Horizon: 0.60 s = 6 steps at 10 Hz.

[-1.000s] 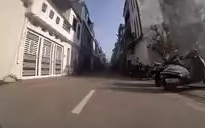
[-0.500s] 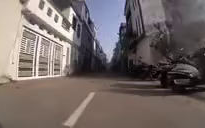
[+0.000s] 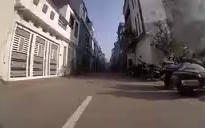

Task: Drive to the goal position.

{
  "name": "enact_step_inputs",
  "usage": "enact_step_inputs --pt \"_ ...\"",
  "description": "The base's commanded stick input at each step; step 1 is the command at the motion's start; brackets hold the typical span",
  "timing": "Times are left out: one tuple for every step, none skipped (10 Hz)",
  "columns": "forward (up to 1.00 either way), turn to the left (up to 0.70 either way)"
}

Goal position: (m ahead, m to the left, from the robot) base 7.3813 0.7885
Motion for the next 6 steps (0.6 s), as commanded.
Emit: enact_step_inputs --pt "0.70 -0.05" --pt "0.70 0.00" --pt "0.70 0.00" --pt "0.70 0.00" --pt "0.70 0.00" --pt "0.70 0.00"
